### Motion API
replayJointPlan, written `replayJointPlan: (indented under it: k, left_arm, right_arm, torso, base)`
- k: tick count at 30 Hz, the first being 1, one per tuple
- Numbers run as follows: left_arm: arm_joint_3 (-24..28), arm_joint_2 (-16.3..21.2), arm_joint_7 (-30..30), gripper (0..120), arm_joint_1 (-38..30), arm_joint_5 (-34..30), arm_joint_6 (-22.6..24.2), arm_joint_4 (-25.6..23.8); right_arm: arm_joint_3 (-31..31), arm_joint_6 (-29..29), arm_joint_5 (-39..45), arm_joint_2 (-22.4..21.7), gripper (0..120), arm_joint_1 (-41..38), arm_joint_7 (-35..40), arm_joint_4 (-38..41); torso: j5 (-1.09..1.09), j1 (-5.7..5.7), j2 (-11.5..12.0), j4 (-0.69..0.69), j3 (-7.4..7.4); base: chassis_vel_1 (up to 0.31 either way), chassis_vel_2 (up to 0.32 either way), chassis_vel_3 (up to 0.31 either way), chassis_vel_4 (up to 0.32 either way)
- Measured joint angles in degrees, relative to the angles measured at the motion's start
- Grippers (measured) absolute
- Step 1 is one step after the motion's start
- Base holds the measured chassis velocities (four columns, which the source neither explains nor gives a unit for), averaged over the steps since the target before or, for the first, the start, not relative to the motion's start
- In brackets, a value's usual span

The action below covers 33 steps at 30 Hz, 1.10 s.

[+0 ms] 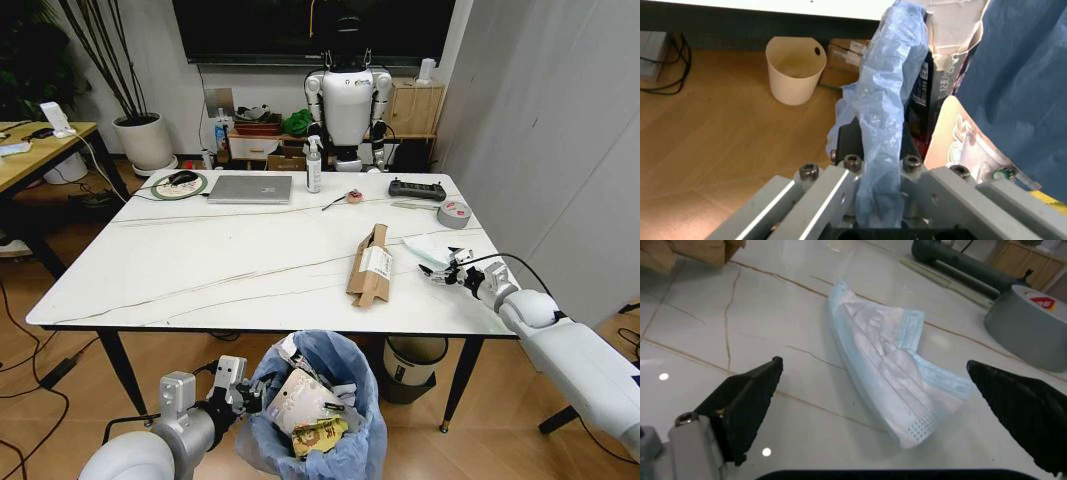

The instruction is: Pick up the trash bin and place the trash from the table into it.

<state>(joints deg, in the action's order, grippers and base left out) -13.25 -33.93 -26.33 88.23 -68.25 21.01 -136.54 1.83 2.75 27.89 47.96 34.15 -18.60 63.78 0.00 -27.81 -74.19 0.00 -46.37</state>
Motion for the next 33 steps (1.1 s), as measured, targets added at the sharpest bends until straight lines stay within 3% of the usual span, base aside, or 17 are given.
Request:
replayJointPlan:
  k: [8,27,33]
  left_arm:
    - [0.13,-0.04,0.0,0,-0.48,-0.54,-0.01,0.22]
    - [0.76,-0.29,-0.01,0,-1.69,-1.11,-0.07,0.82]
    - [0.91,-0.5,-0.02,0,-1.91,-1.31,-0.07,0.91]
  right_arm:
    - [1.2,0.24,0.01,0.87,74,-1.38,-0.52,-2.17]
    - [0.94,0.71,0.02,0.26,2,-1.52,-2.27,-4.42]
    - [0.15,0.77,0.46,-0.52,0,-1.38,-2.44,-2.71]
  torso:
    - [-0.01,0.0,0.0,0.01,0.01]
    - [0.01,0.0,-0.01,0.0,0.0]
    - [0.05,-0.01,0.02,-0.01,-0.02]
  base:
    - [0.0,0.0,0.0,0.0]
    - [0.0,0.0,0.0,0.0]
    - [0.0,0.0,0.0,0.0]
